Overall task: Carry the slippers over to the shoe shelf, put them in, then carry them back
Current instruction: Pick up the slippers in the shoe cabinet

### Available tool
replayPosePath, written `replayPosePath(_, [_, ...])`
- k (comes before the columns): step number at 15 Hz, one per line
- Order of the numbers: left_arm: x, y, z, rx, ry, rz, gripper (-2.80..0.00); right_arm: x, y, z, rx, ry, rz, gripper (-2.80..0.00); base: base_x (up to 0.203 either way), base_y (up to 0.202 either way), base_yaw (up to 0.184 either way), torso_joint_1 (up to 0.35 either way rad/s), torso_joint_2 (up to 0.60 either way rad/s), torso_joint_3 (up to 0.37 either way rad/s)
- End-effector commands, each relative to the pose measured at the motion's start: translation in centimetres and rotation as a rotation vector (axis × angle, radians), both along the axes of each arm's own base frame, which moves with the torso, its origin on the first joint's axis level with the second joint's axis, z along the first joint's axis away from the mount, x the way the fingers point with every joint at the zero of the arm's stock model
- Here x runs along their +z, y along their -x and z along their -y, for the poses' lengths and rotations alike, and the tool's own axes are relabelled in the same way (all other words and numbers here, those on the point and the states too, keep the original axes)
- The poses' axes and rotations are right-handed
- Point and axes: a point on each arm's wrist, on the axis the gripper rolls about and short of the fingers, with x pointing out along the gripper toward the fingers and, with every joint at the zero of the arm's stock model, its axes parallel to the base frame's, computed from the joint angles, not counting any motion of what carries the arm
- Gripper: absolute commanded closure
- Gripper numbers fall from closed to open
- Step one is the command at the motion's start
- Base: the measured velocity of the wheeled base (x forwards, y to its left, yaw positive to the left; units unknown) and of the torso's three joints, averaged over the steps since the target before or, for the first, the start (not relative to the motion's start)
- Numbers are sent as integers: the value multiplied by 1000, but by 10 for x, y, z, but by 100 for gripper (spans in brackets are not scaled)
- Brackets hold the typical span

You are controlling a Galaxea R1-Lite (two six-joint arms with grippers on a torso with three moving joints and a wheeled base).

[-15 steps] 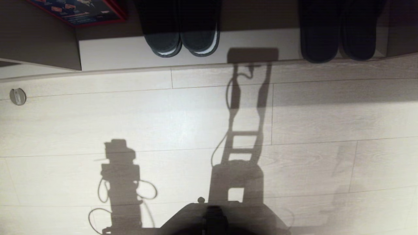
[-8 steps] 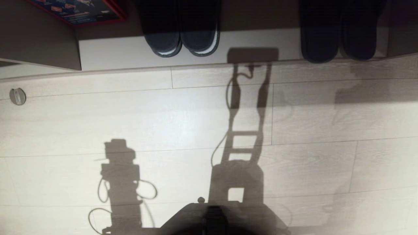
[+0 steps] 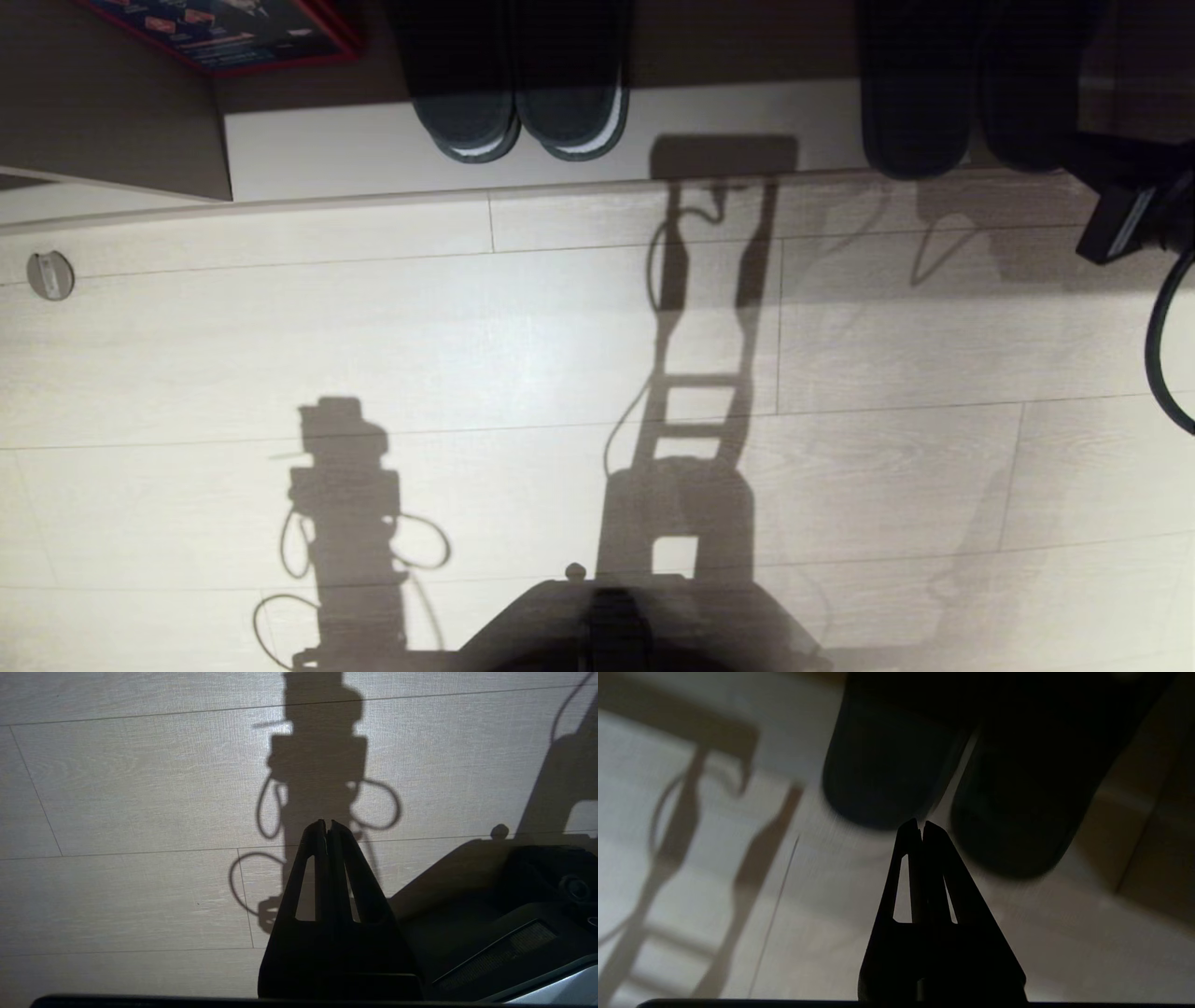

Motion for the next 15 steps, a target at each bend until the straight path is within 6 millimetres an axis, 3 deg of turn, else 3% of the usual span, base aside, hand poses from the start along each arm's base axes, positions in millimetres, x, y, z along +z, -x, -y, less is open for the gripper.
replayPosePath(1, [0,0,0,0,0,-1,0,0,-28,-1,-4,9,9,0,0,0,0,0,0,0])
replayPosePath(4, [0,0,0,0,0,-1,0,2,-27,-1,-10,5,21,0,0,0,0,0,0,0])
replayPosePath(5, [0,0,0,0,0,-1,0,0,-31,-1,-11,1,14,-280,0,0,0,0,0,0])
replayPosePath(15, [0,0,0,0,0,-1,0,19,-64,-4,-204,-112,211,-280,0,0,0,0,0,0])
